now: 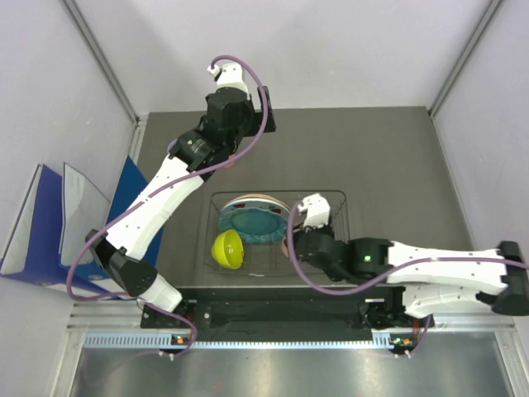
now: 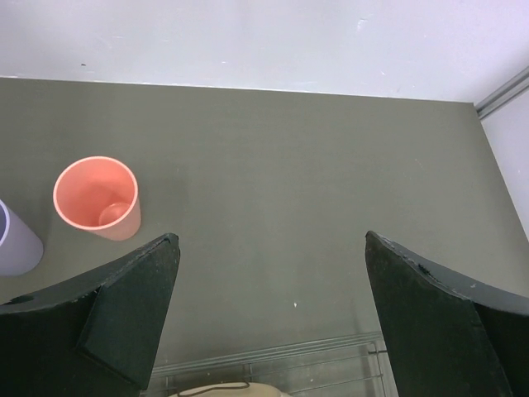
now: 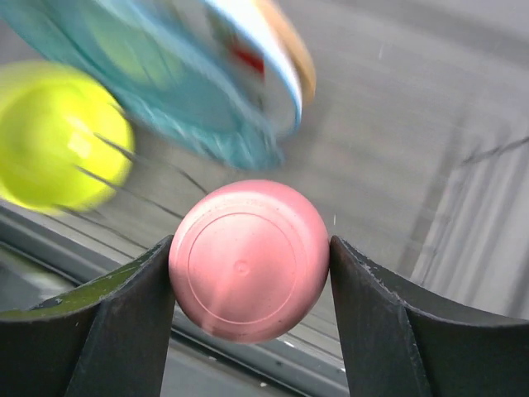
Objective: Unload the mixed dishes from the dish rack
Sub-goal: Pick up the cup from the dish rack.
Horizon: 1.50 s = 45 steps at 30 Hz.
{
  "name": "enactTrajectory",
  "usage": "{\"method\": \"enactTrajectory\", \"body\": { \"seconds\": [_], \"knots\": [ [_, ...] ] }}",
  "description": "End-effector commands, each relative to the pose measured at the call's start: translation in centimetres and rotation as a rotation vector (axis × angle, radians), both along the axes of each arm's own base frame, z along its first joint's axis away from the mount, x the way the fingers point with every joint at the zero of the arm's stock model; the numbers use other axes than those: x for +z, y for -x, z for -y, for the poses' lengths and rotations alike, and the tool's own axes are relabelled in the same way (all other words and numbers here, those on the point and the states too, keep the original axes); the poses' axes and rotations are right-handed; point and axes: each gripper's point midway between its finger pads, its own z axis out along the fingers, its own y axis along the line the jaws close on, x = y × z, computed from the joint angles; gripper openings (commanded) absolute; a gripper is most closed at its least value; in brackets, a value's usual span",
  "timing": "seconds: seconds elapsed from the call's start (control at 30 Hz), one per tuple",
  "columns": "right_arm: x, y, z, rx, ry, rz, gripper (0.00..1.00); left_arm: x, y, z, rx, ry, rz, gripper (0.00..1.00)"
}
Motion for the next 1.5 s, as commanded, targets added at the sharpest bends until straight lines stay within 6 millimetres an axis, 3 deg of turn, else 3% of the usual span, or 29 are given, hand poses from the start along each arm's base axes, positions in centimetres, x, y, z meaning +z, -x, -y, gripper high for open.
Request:
{"method": "enactTrajectory", "body": {
  "seconds": [0.0, 0.07, 0.17, 0.2, 0.27, 0.3, 0.37, 0.4, 0.43, 0.47, 0.5, 0.57, 0.6, 0.63, 0.67, 0.7, 0.73, 0.8, 0.83, 0.9, 1.27, 1.37, 1.4, 1.47],
  "knots": [
    [12.6, -1.5, 4.6, -0.138, -0.162, 0.257, 0.0, 3.4, 0.3, -0.6, 0.011, 0.051, 0.094, 0.98],
    [16.5, -2.4, 8.1, -0.237, -0.246, 0.354, 0.0, 3.5, 0.2, -0.3, 0.003, 0.063, 0.095, 0.98],
    [20.6, -3.5, 11.7, -0.329, -0.393, 0.421, 0.0, 3.8, 0.5, 0.4, -0.029, 0.121, 0.098, 0.99],
    [20.7, -3.9, 12.2, -0.329, -0.406, 0.439, 0.0, 3.7, 0.9, 0.8, -0.049, 0.15, 0.095, 0.99],
    [23.0, -4.7, 13.0, -0.32, -0.574, 0.47, 0.0, 3.8, 1.5, 2.5, -0.162, 0.228, 0.098, 0.99],
    [22.8, -5.0, 12.8, -0.299, -0.604, 0.476, 0.0, 4.7, 2.3, 3.2, -0.221, 0.3, 0.098, 0.99],
    [24.7, -5.7, 12.2, -0.226, -0.727, 0.503, 0.0, 5.1, 2.4, 3.9, -0.327, 0.415, 0.114, 0.99],
    [24.7, -6.7, 12.8, -0.246, -0.74, 0.516, 0.0, 6.0, 4.1, 5.3, -0.454, 0.51, 0.086, 0.99],
    [25.6, -6.4, 11.5, -0.16, -0.784, 0.515, 0.0, 6.3, 4.1, 5.0, -0.481, 0.553, 0.087, 0.99],
    [26.0, -6.9, 10.9, -0.138, -0.834, 0.502, 0.0, 5.0, 4.5, 5.5, -0.52, 0.578, 0.045, 0.99],
    [26.8, -7.2, 10.6, -0.086, -0.872, 0.521, 0.0, 6.9, 5.6, 6.1, -0.604, 0.645, 0.086, 0.99],
    [26.4, -8.3, 9.7, -0.05, -0.936, 0.48, 0.0, 6.5, 6.6, 6.3, -0.676, 0.687, 0.085, 0.99],
    [27.5, -8.4, 9.7, 0.001, -0.978, 0.507, 0.0, 7.7, 7.7, 6.6, -0.746, 0.722, 0.118, 0.96],
    [27.1, -9.2, 9.1, 0.022, -0.993, 0.485, 0.0, 7.9, 8.2, 6.7, -0.771, 0.735, 0.126, 0.95],
    [26.6, -9.6, 8.7, 0.037, -1.039, 0.449, 0.0, 7.4, 8.5, 6.8, -0.784, 0.749, 0.111, 0.93],
    [27.9, -9.3, 8.5, 0.109, -1.08, 0.491, 0.0, 7.8, 9.1, 6.9, -0.819, 0.756, 0.127, 0.91],
    [27.3, -10.2, 7.8, 0.128, -1.092, 0.463, 0.0, 7.0, 9.2, 7.0, -0.829, 0.762, 0.113, 0.9],
    [28.1, -10.3, 7.0, 0.193, -1.15, 0.456, 0.0, 7.3, 9.9, 7.1, -0.87, 0.789, 0.127, 0.88],
    [27.4, -11.4, 6.3, 0.196, -1.154, 0.424, 0.0, 6.8, 10.3, 7.4, -0.9, 0.791, 0.111, 0.86],
    [28.2, -11.4, 5.7, 0.245, -1.192, 0.433, 0.0, 6.7, 10.6, 7.5, -0.927, 0.808, 0.1, 0.84],
    [26.8, -14.8, 3.2, 0.288, -1.221, 0.373, 0.0, 5.1, 10.4, 8.4, -0.968, 0.812, 0.045, 0.79],
    [26.2, -15.4, 2.6, 0.297, -1.219, 0.348, 0.0, 4.4, 10.3, 8.6, -0.974, 0.815, 0.031, 0.6],
    [25.7, -15.6, 2.4, 0.298, -1.215, 0.335, 0.0, 4.3, 10.3, 8.6, -0.974, 0.813, 0.027, 0.43],
    [25.5, -15.7, 2.3, 0.294, -1.213, 0.326, 0.02, 4.1, 10.2, 8.5, -0.965, 0.798, 0.034, 0.24]
  ]
}}
